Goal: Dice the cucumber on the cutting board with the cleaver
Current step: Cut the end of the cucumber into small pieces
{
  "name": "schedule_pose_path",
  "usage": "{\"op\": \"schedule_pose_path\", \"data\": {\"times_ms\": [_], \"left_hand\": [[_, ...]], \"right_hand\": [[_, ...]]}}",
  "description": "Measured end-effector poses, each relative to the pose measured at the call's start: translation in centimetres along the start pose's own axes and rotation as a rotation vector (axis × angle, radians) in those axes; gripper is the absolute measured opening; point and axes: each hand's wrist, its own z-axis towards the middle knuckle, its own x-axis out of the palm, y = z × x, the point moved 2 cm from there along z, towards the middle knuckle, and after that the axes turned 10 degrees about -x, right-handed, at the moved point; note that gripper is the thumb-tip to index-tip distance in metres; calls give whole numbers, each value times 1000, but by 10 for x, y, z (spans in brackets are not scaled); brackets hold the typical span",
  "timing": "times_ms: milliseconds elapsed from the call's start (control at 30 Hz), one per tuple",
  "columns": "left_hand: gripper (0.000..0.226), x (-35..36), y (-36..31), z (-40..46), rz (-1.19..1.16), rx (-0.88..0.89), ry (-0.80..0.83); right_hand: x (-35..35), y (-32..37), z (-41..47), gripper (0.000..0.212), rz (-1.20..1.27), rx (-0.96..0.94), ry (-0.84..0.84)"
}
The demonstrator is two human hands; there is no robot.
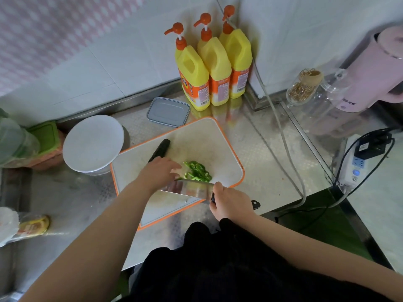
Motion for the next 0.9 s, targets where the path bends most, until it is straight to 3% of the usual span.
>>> {"op": "schedule_pose_path", "data": {"times_ms": [67, 167, 300, 500, 733, 900], "left_hand": [[29, 3, -3, 0, -3, -5, 92], [20, 5, -15, 3, -7, -8, 101], [13, 7, -24, 10, 6, -6, 124], [13, 4, -36, 15, -39, 56, 138], [32, -10, -39, 24, -88, 82, 136], [16, -22, -14, 20, -24, -10, 203]], "right_hand": [[-1, -1, -3, 30, 21, 8, -17], [-2, -4, -5, 32, 2, 15, -86], [2, -9, -7, 51, -104, 44, -119], [6, -15, -12, 49, -101, 48, -160], [13, -20, -13, 48, -92, 51, -190], [15, -22, -13, 45, -109, 59, -234]]}}
